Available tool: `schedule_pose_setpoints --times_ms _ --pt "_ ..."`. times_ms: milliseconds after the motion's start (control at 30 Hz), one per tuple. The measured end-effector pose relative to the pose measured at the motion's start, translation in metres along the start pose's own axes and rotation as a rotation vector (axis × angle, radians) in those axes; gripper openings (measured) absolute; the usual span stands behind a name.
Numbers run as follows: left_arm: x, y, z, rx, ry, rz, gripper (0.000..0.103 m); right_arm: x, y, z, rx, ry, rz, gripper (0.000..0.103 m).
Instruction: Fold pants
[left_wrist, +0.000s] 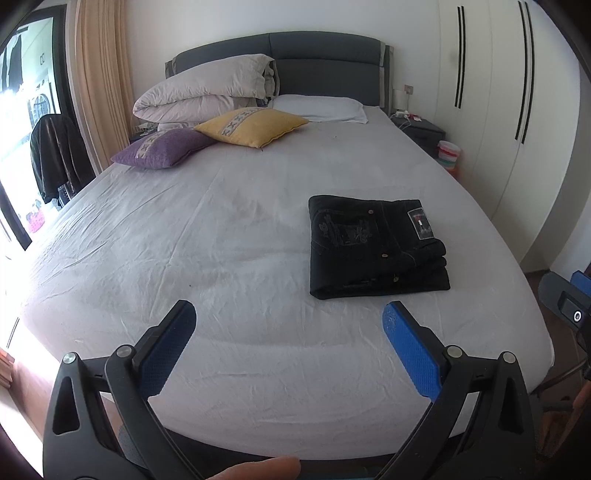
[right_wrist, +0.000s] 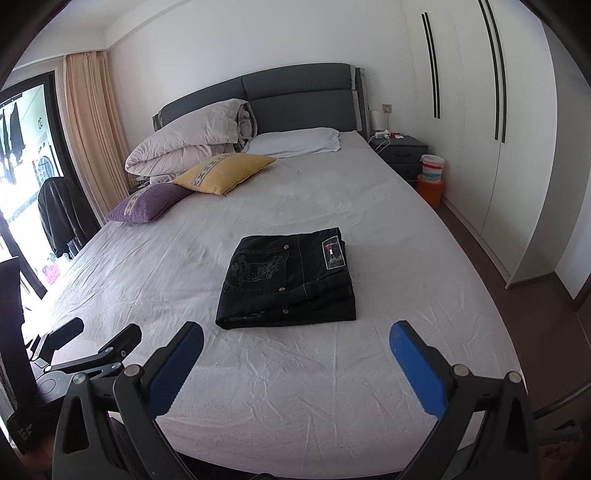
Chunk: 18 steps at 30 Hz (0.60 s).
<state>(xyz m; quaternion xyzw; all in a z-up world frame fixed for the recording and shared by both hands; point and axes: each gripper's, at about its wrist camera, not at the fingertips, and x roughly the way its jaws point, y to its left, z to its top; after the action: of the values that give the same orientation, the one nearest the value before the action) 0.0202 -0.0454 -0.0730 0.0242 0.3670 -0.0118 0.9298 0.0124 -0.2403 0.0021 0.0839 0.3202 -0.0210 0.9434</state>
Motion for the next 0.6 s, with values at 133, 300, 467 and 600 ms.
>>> schedule_pose_setpoints --times_ms 133,300,467,600 --pt "0.0016 0.0001 -0.0013 -0.003 0.008 -0.004 0.103 0.0021 0.0002 -0.0015 -0.001 0.010 -0.001 0.103" --pt "0.0031 0.0001 -0.0022 -0.003 0.011 -0.005 0.103 0.0028 -0.0003 -0.0015 0.001 0.014 -0.002 0.103" --pt "0.0058 -0.0001 -0.0037 -0.003 0.017 -0.007 0.103 0.0045 0.0005 -0.0047 0.000 0.022 0.000 0.103" --pt "0.0060 0.0002 -0.0040 -0.003 0.018 -0.007 0.103 0.0042 0.0015 -0.0070 -0.001 0.028 0.002 0.103"
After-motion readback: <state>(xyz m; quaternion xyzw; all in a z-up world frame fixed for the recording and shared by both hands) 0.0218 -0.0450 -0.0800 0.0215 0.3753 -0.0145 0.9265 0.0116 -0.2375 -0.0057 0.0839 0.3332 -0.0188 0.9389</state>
